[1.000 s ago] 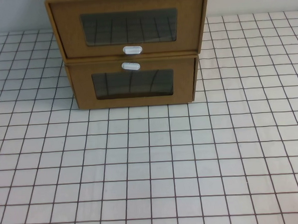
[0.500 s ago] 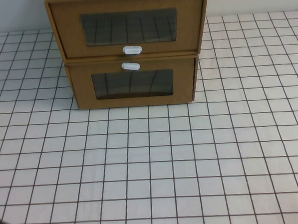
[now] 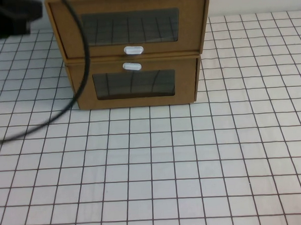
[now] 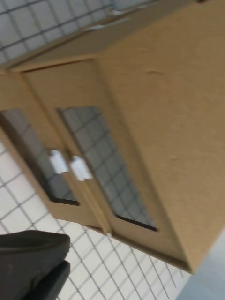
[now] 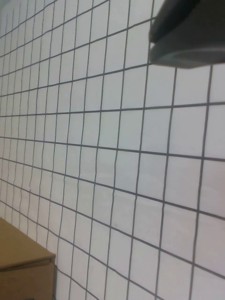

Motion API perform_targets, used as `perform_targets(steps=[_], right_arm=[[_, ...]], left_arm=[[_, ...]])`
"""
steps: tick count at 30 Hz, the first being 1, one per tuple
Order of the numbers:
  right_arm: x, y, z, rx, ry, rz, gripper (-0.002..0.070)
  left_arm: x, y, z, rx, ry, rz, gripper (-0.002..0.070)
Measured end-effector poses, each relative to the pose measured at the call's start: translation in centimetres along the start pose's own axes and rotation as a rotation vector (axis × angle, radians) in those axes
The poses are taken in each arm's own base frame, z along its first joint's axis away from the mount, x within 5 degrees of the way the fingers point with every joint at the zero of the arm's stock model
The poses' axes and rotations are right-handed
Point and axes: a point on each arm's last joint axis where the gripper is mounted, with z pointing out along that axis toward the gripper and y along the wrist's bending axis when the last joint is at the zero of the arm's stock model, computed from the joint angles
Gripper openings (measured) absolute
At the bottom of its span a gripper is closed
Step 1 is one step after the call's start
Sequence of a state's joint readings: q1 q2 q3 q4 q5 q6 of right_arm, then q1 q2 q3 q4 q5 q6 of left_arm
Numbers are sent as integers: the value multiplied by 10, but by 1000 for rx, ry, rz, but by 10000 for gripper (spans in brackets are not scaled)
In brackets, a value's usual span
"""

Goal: Open the shoe box
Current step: 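Pull the top drawer of the cardboard box fully open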

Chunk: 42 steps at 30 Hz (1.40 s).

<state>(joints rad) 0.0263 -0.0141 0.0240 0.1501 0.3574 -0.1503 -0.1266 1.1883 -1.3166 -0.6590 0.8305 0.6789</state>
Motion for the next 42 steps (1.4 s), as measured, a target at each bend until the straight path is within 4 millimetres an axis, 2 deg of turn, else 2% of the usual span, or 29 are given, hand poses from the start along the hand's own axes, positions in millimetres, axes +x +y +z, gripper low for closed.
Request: perform_targets(steps=[4,7,10,14,21,26,31,37,42], right_arm=[[0,0,0,0,0,0,-14],[0,0,0,0,0,0,-13],[0,0,0,0,0,0,-13],[0,0,0,0,0,0,-13],[0,0,0,0,0,0,-13],[0,0,0,0,0,0,-14],[0,0,0,0,0,0,-13],[-2,0,0,-3,-26,20,-13],[-14,3,-1,-49,-147,237,-13]], left_arm=[[-56,17,27,81,-49,59,-2],[-83,28,48,143,-51,84,-2],[-96,41,75,189,-36,84,-2],[-104,49,108,231,-29,103,-2],[-90,31,172,292,51,136,-2],[-76,29,198,283,106,147,-2],[-72,36,209,240,106,154,-2],[-74,40,210,193,83,170,-2],[-73,42,212,166,84,179,-2]])
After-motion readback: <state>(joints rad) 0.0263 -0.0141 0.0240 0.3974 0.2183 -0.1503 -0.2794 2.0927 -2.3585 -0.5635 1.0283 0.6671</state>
